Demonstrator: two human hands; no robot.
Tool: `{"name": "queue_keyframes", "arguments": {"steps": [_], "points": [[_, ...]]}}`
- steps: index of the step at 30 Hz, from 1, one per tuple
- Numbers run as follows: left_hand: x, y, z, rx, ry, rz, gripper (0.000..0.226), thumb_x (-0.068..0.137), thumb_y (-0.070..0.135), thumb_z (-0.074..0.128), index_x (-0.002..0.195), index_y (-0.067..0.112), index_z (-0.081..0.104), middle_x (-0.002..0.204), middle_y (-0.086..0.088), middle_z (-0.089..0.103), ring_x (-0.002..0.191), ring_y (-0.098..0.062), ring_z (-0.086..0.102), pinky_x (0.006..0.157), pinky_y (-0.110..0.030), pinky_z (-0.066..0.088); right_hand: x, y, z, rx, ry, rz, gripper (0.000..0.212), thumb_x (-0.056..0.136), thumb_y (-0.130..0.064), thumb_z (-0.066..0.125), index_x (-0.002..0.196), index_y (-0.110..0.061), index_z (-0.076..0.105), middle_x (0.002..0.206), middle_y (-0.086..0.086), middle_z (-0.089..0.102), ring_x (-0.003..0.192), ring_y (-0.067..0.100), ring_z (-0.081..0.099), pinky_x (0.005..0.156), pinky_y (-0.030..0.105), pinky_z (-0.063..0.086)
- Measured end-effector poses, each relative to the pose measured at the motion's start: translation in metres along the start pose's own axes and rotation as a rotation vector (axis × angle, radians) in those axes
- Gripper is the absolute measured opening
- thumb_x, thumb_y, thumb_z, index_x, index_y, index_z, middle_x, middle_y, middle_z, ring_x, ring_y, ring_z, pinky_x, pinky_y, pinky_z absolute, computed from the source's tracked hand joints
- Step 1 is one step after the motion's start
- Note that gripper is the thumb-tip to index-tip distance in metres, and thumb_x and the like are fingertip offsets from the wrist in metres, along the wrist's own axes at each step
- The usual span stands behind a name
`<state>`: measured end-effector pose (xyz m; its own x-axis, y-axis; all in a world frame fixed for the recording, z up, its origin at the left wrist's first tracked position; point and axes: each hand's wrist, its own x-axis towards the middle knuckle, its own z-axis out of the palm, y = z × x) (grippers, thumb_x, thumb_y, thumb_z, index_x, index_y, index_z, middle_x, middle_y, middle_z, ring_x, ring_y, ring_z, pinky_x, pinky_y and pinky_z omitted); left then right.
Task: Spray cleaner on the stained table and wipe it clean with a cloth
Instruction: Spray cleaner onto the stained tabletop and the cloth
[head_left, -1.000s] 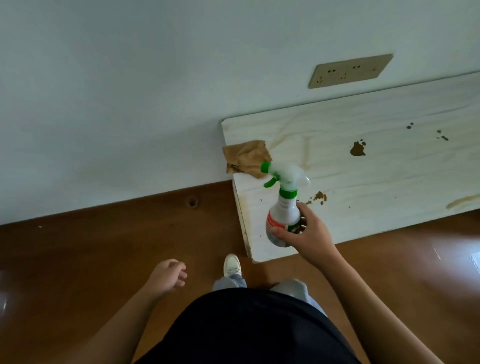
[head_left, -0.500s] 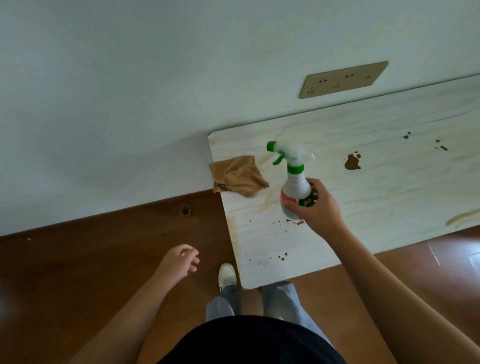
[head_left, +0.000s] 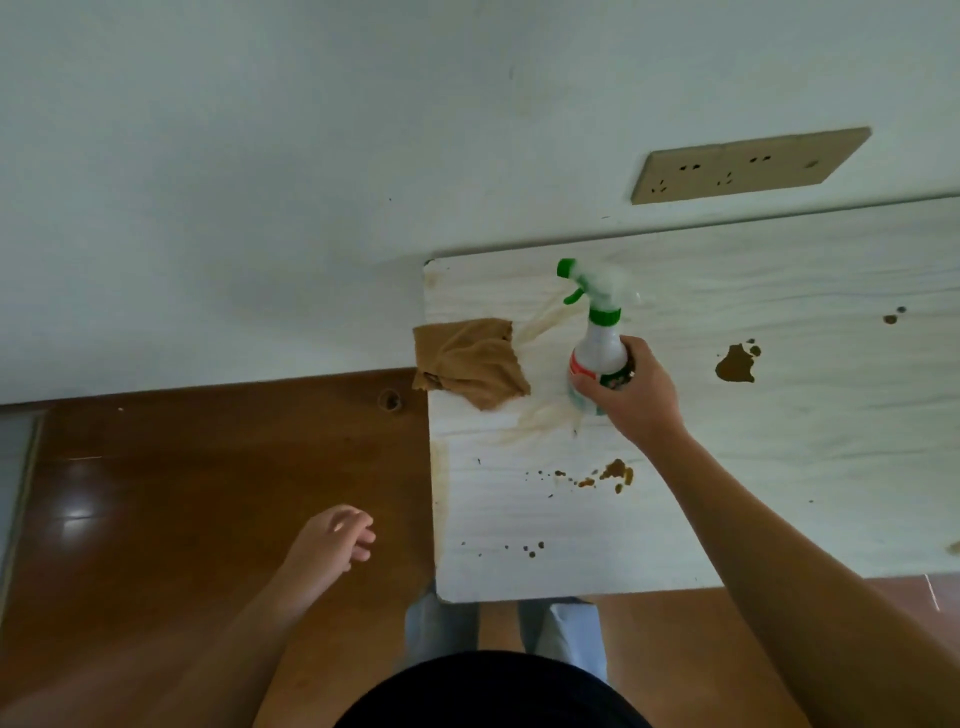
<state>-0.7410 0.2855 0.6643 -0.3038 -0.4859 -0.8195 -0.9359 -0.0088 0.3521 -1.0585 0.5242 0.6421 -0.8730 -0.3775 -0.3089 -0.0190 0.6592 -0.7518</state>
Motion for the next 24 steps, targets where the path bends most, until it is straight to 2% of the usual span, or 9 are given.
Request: {"name": "queue_keyframes", "arguments": {"steps": [4,6,10,13,15,18,21,24], "points": [[-0.002,0.008,0.013,-0.019,0.037,0.009,0.016,0.105,0.030,0.052,0.104,0.021,0.065,0.102,-0.001,0.072,0.093,-0.019,0.071,0.082,-0.033,0.054,0.015,-0.003,-0.005,-0.047,0.008,-0.067,0.058,0.072,-0.046,0.080,0.116,-0.029,0.047,0.101,-0.006,0.058,0.091,0.015,0.058,0.074,0.033,0.051],[-0.004,0.010,0.018,-0.008,0.035,0.008,0.015,0.105,0.031,0.052,0.104,0.022,0.064,0.101,-0.001,0.072,0.092,-0.018,0.071,0.079,-0.030,0.054,0.020,-0.005,-0.008,-0.018,-0.008,-0.087,0.051,0.072,-0.042,0.080,0.111,-0.030,0.048,0.098,-0.007,0.060,0.089,0.015,0.060,0.073,0.034,0.052],[-0.007,0.011,0.025,0.002,0.018,-0.016,0.016,0.105,0.032,0.051,0.107,0.021,0.063,0.103,-0.001,0.072,0.092,-0.018,0.071,0.078,-0.029,0.053,0.025,-0.010,-0.014,0.033,0.004,-0.095,0.046,0.076,-0.045,0.078,0.110,-0.028,0.053,0.102,-0.009,0.063,0.090,0.008,0.061,0.076,0.033,0.054],[-0.009,0.006,0.027,-0.014,0.018,-0.037,0.016,0.105,0.032,0.052,0.109,0.021,0.063,0.105,-0.002,0.071,0.093,-0.019,0.071,0.081,-0.030,0.054,0.032,-0.021,-0.018,0.126,-0.038,-0.083,0.050,0.076,-0.045,0.080,0.114,-0.028,0.053,0.104,-0.011,0.064,0.095,0.007,0.063,0.080,0.033,0.054],[-0.012,0.003,0.028,-0.021,0.024,-0.045,0.016,0.105,0.030,0.052,0.110,0.020,0.062,0.105,-0.003,0.070,0.093,-0.020,0.070,0.081,-0.030,0.053,0.040,-0.033,-0.018,0.154,-0.086,-0.093,0.052,0.074,-0.046,0.081,0.115,-0.027,0.054,0.101,-0.011,0.066,0.093,0.008,0.064,0.079,0.032,0.054],[-0.014,-0.002,0.028,-0.039,0.031,-0.057,0.015,0.105,0.028,0.052,0.109,0.019,0.062,0.105,-0.004,0.070,0.094,-0.022,0.070,0.083,-0.033,0.052,0.048,-0.043,-0.014,0.120,-0.120,-0.123,0.043,0.078,-0.047,0.078,0.111,-0.027,0.059,0.092,-0.009,0.067,0.088,0.009,0.065,0.079,0.036,0.056],[-0.015,-0.004,0.026,-0.058,0.033,-0.069,0.016,0.105,0.028,0.051,0.110,0.018,0.062,0.107,-0.005,0.070,0.095,-0.023,0.070,0.080,-0.031,0.052,0.048,-0.052,-0.009,0.159,-0.174,-0.097,0.043,0.084,-0.038,0.073,0.124,-0.034,0.059,0.087,-0.010,0.063,0.087,0.014,0.065,0.080,0.036,0.055],[-0.016,-0.005,0.024,-0.072,0.030,-0.074,0.018,0.105,0.030,0.051,0.114,0.018,0.062,0.108,-0.005,0.070,0.095,-0.021,0.069,0.076,-0.029,0.050,0.037,-0.062,-0.003,0.171,-0.246,-0.083,0.044,0.082,-0.025,0.074,0.122,-0.028,0.057,0.083,-0.003,0.060,0.084,0.021,0.064,0.075,0.034,0.053]]}}
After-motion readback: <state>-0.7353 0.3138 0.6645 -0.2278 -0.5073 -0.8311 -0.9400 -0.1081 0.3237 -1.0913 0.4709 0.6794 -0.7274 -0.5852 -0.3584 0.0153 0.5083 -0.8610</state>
